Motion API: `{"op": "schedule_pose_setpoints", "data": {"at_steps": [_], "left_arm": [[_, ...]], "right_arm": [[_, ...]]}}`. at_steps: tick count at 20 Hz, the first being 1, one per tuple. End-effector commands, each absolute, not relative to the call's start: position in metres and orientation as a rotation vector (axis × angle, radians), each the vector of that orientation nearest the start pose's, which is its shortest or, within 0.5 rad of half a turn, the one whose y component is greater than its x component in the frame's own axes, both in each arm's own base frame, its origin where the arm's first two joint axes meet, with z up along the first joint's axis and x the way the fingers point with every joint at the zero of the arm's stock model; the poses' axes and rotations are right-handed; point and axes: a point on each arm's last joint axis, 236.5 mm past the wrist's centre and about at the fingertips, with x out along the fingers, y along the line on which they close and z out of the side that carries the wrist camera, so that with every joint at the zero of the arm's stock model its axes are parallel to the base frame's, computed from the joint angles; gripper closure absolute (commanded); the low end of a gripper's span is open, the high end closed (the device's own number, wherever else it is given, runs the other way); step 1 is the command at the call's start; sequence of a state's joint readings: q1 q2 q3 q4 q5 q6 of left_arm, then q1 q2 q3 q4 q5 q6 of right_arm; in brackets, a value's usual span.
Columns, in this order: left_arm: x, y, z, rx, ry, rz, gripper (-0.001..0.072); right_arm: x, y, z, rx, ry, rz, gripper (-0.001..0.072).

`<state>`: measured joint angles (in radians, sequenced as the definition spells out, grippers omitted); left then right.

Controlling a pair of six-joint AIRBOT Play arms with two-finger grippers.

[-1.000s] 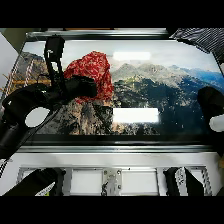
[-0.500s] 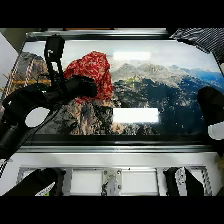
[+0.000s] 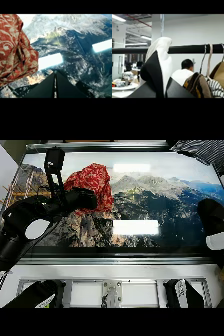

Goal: Fold the clothes and pants, and hang the long-sleeved shirts on hangers.

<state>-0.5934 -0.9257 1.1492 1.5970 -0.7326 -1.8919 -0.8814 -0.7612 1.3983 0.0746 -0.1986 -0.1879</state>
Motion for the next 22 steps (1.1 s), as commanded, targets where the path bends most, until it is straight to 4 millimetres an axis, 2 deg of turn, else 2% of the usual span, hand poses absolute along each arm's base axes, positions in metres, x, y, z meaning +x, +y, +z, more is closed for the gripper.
{"op": "schedule_pose_setpoints", "data": {"at_steps": [1, 6, 12, 16, 17, 18, 19, 22], "left_arm": [[0.351, -0.231, 0.210, -0.133, 0.571, -0.482, 0.0691], [0.351, -0.231, 0.211, -0.133, 0.570, -0.482, 0.0691], [0.351, -0.231, 0.210, -0.133, 0.571, -0.482, 0.0691], [0.351, -0.231, 0.211, -0.132, 0.570, -0.482, 0.0691], [0.351, -0.231, 0.211, -0.132, 0.570, -0.482, 0.0691], [0.351, -0.231, 0.210, -0.133, 0.571, -0.482, 0.0691], [0.351, -0.231, 0.210, -0.133, 0.571, -0.482, 0.0691], [0.351, -0.231, 0.210, -0.132, 0.571, -0.482, 0.0691]], "right_arm": [[0.157, -0.293, 0.541, -0.248, -0.549, -1.116, 0.0696], [0.152, -0.322, 0.522, -0.181, -0.525, -1.163, 0.0696], [0.166, -0.342, 0.476, -0.082, -0.457, -1.158, 0.0694], [0.163, -0.337, 0.478, -0.085, -0.464, -1.156, 0.0662], [0.163, -0.332, 0.482, -0.094, -0.474, -1.142, 0.0480], [0.164, -0.325, 0.488, -0.105, -0.487, -1.121, 0.0259], [0.166, -0.316, 0.495, -0.122, -0.502, -1.089, 0.0166], [0.179, -0.271, 0.524, -0.180, -0.569, -0.922, 0.0195]]}}
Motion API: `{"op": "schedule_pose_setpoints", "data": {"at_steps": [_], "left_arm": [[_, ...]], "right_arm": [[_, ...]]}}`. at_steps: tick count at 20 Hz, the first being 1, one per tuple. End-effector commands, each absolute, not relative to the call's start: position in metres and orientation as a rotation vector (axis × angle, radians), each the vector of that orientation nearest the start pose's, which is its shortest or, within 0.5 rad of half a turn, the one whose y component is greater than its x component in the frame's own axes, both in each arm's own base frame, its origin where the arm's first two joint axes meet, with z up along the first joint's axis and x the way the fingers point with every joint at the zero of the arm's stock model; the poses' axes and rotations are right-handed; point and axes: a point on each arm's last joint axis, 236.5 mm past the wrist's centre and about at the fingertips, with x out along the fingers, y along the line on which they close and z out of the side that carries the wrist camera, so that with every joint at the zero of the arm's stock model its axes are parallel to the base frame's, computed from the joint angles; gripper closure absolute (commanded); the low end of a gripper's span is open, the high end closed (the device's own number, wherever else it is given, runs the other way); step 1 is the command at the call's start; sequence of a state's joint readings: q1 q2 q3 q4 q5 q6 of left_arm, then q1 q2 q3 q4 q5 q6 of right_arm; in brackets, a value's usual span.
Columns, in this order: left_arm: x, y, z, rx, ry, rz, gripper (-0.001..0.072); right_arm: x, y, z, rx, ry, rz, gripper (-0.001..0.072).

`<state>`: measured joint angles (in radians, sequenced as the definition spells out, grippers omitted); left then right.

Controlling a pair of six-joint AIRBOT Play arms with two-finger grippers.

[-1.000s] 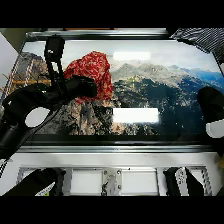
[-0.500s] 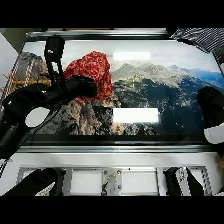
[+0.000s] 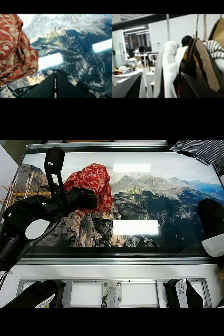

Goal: Fold the clothes and pants, and hang the long-sleeved shirts on hangers.

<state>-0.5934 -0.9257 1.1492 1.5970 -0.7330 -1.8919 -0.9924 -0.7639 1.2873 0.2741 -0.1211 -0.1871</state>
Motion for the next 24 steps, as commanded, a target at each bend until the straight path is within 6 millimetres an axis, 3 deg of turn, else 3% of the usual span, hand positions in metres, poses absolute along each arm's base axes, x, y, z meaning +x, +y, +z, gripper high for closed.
{"op": "schedule_pose_setpoints", "data": {"at_steps": [1, 3, 5, 8, 12, 15, 18, 20, 22, 24], "left_arm": [[0.351, -0.231, 0.210, -0.132, 0.571, -0.482, 0.0691], [0.351, -0.231, 0.210, -0.132, 0.571, -0.482, 0.0690], [0.351, -0.231, 0.210, -0.132, 0.572, -0.482, 0.0691], [0.350, -0.231, 0.209, -0.129, 0.578, -0.480, 0.0690], [0.349, -0.230, 0.206, -0.125, 0.591, -0.477, 0.0691], [0.348, -0.229, 0.204, -0.121, 0.602, -0.474, 0.0691], [0.348, -0.229, 0.204, -0.122, 0.602, -0.474, 0.0691], [0.348, -0.229, 0.204, -0.122, 0.602, -0.474, 0.0691], [0.348, -0.229, 0.204, -0.122, 0.602, -0.475, 0.0691], [0.348, -0.229, 0.204, -0.123, 0.600, -0.475, 0.0691]], "right_arm": [[0.188, -0.252, 0.532, -0.183, -0.597, -0.834, 0.0194], [0.217, -0.202, 0.543, -0.118, -0.649, -0.556, 0.0194], [0.264, -0.143, 0.524, 0.035, -0.575, -0.164, 0.0195], [0.326, -0.061, 0.425, 0.149, -0.171, 0.327, 0.0197], [0.375, 0.028, 0.304, 0.072, 0.281, 0.548, 0.0204], [0.382, 0.112, 0.231, 0.025, 0.532, 0.696, 0.0205], [0.374, 0.191, 0.184, 0.010, 0.642, 0.853, 0.0205], [0.366, 0.225, 0.164, 0.000, 0.692, 0.932, 0.0205], [0.358, 0.244, 0.150, -0.009, 0.732, 0.983, 0.0227], [0.350, 0.254, 0.144, -0.009, 0.762, 1.022, 0.0512]]}}
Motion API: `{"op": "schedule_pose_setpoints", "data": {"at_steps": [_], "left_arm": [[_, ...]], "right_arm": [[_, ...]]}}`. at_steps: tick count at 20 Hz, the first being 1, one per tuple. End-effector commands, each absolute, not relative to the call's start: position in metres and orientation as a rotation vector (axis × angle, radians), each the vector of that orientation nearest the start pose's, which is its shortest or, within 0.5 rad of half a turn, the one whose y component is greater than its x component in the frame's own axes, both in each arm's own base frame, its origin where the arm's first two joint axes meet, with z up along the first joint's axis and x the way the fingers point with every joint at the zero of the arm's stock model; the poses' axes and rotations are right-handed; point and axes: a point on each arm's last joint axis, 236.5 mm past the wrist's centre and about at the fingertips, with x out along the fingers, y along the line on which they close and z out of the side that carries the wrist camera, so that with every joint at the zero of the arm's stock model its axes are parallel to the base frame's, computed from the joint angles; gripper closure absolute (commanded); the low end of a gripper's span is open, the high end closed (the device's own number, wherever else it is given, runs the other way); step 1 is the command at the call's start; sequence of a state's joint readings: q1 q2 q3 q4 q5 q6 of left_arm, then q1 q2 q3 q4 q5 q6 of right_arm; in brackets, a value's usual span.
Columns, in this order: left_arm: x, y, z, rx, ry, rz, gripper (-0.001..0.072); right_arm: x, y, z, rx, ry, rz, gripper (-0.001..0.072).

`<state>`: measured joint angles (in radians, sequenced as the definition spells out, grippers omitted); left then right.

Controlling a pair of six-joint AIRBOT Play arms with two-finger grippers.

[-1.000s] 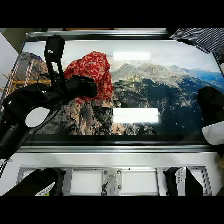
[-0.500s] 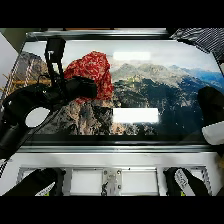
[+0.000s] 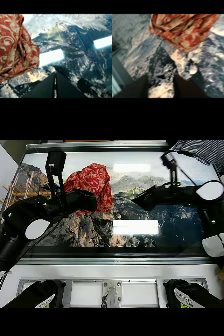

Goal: Fold the clothes and pants, and hang the long-sleeved shirts on hangers.

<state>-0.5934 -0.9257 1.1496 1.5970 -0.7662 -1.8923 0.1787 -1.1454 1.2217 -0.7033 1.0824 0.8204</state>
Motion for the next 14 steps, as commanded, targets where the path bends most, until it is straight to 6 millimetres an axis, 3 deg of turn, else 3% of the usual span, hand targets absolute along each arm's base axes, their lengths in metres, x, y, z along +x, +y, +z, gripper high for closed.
{"op": "schedule_pose_setpoints", "data": {"at_steps": [1, 2, 14], "left_arm": [[0.3486, -0.2296, 0.2050, -0.125, 0.596, -0.476, 0.0691], [0.3488, -0.2297, 0.2055, -0.125, 0.594, -0.477, 0.0690], [0.3488, -0.2298, 0.2056, -0.126, 0.593, -0.477, 0.0691]], "right_arm": [[0.3469, 0.2566, 0.1416, -0.003, 0.774, 1.035, 0.0631], [0.3457, 0.2568, 0.1402, -0.002, 0.782, 1.039, 0.0691], [0.3455, 0.2561, 0.1392, -0.005, 0.785, 1.039, 0.0688]]}}
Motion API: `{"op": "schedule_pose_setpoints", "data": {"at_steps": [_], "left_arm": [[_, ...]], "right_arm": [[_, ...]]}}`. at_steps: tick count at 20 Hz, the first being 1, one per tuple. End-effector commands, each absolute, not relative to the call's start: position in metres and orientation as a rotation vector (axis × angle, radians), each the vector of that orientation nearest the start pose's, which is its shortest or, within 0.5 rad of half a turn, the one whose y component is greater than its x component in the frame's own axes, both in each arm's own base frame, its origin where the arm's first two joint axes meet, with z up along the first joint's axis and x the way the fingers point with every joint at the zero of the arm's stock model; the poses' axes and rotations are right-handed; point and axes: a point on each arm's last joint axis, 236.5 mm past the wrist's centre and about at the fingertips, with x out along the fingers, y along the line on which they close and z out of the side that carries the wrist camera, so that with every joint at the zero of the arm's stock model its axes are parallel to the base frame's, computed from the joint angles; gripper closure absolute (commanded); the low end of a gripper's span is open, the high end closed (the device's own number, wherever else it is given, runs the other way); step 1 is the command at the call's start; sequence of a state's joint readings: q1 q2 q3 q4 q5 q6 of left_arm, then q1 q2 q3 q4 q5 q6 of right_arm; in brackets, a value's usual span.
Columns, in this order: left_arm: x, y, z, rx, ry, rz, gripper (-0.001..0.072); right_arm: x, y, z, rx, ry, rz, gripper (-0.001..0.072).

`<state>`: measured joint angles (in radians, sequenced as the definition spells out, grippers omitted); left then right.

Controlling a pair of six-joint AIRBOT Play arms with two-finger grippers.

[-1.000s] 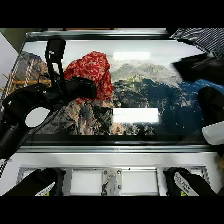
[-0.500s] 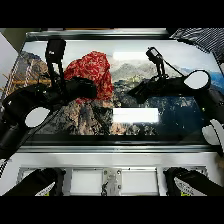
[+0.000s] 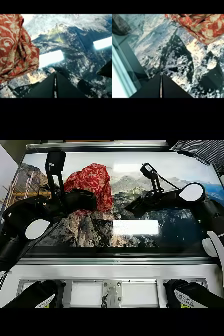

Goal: Fold the clothes and pants, and hang the long-sleeved shirts on hangers.

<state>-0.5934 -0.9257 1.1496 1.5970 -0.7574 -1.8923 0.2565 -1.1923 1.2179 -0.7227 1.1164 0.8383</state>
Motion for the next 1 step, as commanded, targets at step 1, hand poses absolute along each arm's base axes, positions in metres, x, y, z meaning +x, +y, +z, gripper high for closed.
{"op": "schedule_pose_setpoints", "data": {"at_steps": [1], "left_arm": [[0.3488, -0.2298, 0.2056, -0.126, 0.593, -0.477, 0.0690]], "right_arm": [[0.3455, 0.2561, 0.1392, -0.005, 0.785, 1.039, 0.0688]]}}
